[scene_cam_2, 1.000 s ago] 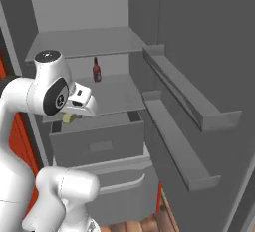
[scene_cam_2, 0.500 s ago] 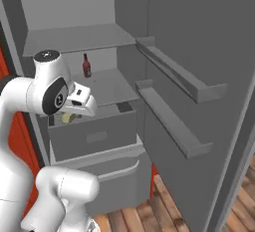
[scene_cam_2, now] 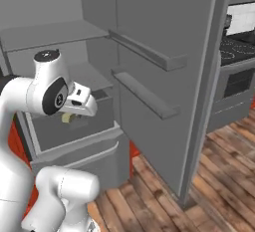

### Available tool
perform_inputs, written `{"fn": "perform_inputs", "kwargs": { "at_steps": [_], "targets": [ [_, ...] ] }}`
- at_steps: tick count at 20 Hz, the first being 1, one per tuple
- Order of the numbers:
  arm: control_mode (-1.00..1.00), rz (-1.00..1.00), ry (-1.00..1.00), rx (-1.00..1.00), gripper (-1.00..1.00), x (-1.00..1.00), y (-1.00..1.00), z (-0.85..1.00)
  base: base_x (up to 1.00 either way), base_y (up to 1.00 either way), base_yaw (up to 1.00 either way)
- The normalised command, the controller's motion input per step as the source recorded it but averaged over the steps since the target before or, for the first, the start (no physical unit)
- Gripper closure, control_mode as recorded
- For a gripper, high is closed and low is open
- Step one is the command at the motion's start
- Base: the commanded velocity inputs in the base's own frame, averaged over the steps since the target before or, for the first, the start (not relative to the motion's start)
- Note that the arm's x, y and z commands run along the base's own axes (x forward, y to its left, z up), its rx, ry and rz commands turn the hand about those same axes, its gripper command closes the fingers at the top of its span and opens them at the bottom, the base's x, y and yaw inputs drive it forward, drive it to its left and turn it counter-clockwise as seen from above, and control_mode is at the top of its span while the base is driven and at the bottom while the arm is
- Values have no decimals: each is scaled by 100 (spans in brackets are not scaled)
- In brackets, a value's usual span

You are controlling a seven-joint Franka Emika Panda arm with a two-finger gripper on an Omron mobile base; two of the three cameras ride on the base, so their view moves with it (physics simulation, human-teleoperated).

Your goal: Retrieve the butter from the fridge and place it on a plate on the dining table. Then retrieve the butter knife by the fridge and place it near the plate.

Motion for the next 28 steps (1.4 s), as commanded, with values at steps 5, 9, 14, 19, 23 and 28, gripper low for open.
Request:
{"fn": "perform_inputs", "kwargs": {
  "at_steps": [5, 9, 14, 19, 23, 28],
  "targets": [
    [100, 0, 0, 0, 100, 0, 0, 0, -62, 2, -45],
    [100, 0, 0, 0, 100, 0, 0, 0, -76, 8, -46],
    [100, 0, 0, 0, 100, 0, 0, 0, -60, 0, -57],
    [100, 0, 0, 0, 100, 0, 0, 0, -62, 0, -65],
    [100, 0, 0, 0, 100, 0, 0, 0, -54, 0, -60],
    [100, 0, 0, 0, 100, 0, 0, 0, -9, -7, -32]
  ]
}}
